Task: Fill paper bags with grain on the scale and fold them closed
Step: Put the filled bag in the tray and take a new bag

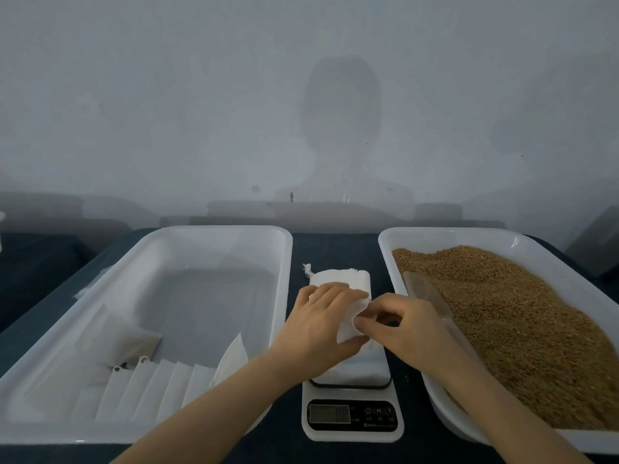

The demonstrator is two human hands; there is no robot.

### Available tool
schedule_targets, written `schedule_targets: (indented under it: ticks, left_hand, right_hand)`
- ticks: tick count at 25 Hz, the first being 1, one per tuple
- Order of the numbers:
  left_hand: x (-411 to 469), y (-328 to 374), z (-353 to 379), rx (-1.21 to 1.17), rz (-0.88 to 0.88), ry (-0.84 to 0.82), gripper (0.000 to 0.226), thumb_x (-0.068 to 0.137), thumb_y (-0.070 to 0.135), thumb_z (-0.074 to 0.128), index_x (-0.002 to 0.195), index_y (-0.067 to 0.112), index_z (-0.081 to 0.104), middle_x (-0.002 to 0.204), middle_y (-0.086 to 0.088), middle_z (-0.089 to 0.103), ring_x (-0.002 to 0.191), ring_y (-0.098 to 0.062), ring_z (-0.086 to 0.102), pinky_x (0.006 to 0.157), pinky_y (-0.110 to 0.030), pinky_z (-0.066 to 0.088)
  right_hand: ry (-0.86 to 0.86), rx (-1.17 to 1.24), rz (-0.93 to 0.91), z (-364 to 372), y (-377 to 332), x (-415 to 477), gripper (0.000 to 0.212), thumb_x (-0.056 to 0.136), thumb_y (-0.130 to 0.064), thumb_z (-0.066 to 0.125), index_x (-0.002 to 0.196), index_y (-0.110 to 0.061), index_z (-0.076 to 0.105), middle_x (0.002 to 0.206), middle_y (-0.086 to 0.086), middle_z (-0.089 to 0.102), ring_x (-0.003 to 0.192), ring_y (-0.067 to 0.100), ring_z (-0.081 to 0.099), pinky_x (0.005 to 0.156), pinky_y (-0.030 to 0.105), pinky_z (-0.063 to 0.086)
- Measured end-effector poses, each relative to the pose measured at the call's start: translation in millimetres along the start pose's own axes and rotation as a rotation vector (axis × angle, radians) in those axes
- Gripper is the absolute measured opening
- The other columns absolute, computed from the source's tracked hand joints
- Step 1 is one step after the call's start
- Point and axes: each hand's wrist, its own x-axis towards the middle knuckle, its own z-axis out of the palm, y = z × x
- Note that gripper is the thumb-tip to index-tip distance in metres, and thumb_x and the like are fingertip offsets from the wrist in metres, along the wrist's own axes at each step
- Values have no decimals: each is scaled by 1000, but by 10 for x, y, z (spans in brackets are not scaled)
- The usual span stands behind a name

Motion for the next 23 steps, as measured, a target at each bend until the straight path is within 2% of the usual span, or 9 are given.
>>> schedule_targets:
  ticks: [3,5,8,11,15,17,19,21,23]
  left_hand:
    - [2,2,-9,-84,-92,-65,52,80,39,71,127,25,53,129,11,56,117,8,36,102,-17,24]
    - [12,-2,-18,-175,-191,-131,57,79,38,74,129,29,48,130,14,53,104,18,27,100,-16,27]
    - [50,-10,-41,-326,-360,-216,74,73,40,79,135,31,40,133,14,50,118,-1,44,106,-28,36]
    - [73,-19,-56,-404,-446,-271,79,70,41,81,136,33,38,131,14,50,118,-7,49,103,-26,40]
    - [50,-4,-48,-141,-280,-194,73,71,43,79,134,30,43,129,14,47,122,-7,40,106,-26,28]
    - [37,6,-48,1,-178,-138,70,72,44,77,133,27,47,127,9,50,123,-12,40,105,-29,26]
    - [27,24,-56,119,-78,-102,68,68,42,81,128,22,55,118,2,57,115,-20,50,101,-39,35]
    - [16,63,-60,211,11,-72,68,59,42,86,119,19,61,106,0,62,102,-23,60,89,-44,46]
    - [16,83,-66,229,31,-56,68,58,43,87,116,19,63,103,1,64,98,-22,62,85,-43,48]
  right_hand:
    - [30,27,-66,3,26,0,8,83,-24,69,91,-21,71,81,-12,70,78,-1,64,69,12,50]
    - [39,14,-102,5,44,-2,8,85,-19,67,90,-20,72,82,-12,70,79,1,64,70,14,50]
    - [37,-9,-124,12,64,2,7,85,-15,66,86,-16,73,79,-11,68,77,4,63,70,18,51]
    - [23,-13,-109,14,72,11,8,85,-16,65,81,-14,72,76,-10,67,76,6,62,69,20,51]
    - [50,-55,-28,69,92,31,7,85,-22,68,81,-18,73,75,-10,67,74,3,62,67,14,48]
    - [39,-70,30,103,87,54,7,85,-23,67,81,-22,73,72,-13,66,70,-1,61,65,10,45]
    - [15,-73,60,131,105,83,21,85,-22,64,65,-18,66,57,-6,59,54,3,53,55,14,40]
    - [-19,-74,99,139,100,109,27,85,-20,61,60,-9,62,56,9,57,48,9,44,51,23,35]
    - [-37,-66,111,141,78,114,25,84,-20,61,60,-19,66,62,7,62,51,11,49,53,25,42]
